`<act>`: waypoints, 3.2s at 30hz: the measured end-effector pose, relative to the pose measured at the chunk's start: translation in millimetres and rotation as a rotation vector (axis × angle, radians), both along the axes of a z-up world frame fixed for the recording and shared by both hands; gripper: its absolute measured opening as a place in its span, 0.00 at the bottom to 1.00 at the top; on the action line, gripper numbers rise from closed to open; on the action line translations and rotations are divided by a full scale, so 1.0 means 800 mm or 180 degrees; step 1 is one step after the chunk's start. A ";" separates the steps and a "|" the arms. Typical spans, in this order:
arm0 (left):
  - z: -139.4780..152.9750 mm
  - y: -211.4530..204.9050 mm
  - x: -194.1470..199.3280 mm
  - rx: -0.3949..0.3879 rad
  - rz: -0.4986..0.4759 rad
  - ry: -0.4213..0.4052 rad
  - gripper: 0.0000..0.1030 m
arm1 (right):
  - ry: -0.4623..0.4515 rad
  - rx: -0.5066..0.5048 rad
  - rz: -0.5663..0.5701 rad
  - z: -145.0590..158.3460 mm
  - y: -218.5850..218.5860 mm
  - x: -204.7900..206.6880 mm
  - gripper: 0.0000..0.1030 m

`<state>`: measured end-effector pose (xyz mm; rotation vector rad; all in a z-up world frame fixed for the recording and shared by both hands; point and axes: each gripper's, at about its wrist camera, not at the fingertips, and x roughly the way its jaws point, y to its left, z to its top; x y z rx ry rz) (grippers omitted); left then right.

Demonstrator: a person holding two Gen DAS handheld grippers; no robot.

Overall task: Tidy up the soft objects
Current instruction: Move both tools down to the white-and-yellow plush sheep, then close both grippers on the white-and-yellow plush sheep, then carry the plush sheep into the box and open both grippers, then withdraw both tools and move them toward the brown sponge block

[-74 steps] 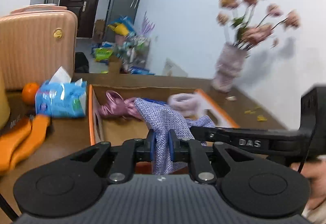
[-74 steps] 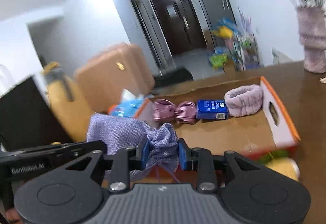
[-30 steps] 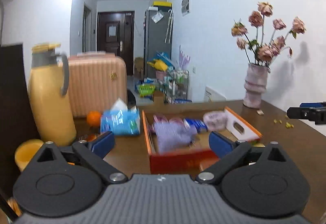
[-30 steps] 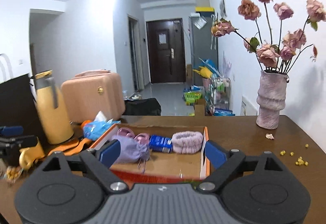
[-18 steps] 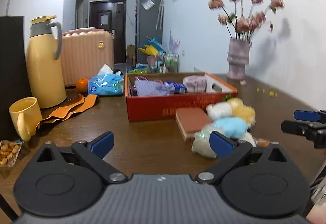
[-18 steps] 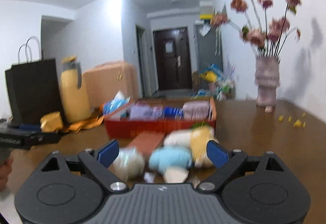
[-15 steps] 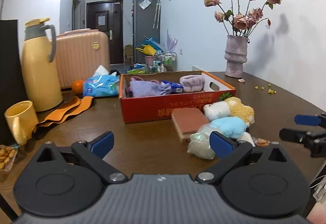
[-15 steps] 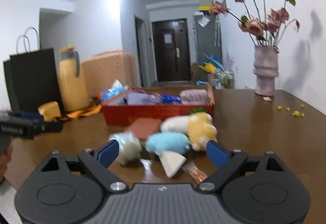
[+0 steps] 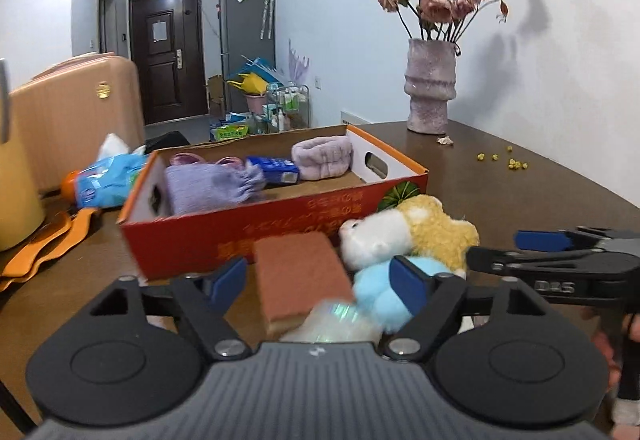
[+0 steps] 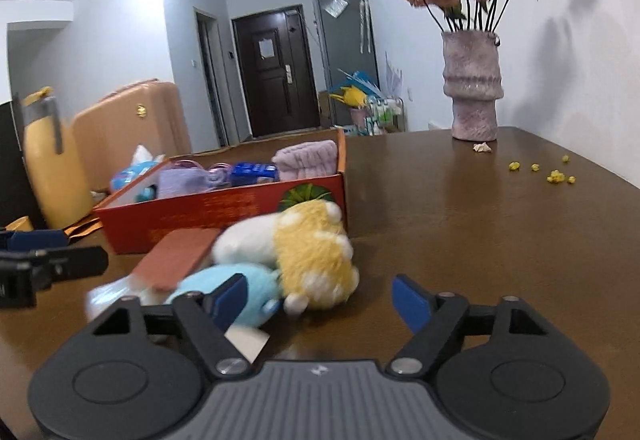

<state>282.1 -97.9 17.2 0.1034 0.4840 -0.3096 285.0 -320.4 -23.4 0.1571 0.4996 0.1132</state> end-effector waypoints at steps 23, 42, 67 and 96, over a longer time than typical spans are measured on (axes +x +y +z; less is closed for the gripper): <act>-0.020 -0.070 0.085 -0.0135 -0.0626 0.0368 0.39 | 0.0038 0.0673 0.0045 -0.009 -0.038 0.020 0.40; 0.028 0.026 -0.015 -0.0428 -0.0424 0.0154 0.39 | -0.0219 0.0275 0.0362 0.057 0.048 -0.067 0.40; -0.024 -0.011 0.338 -0.0562 -0.0240 0.1172 0.41 | 0.0301 -0.0316 0.0274 0.027 0.049 0.249 0.43; 0.117 0.131 0.049 0.0030 0.0692 -0.0939 1.00 | -0.1218 -0.0700 0.0384 0.191 0.079 0.042 0.97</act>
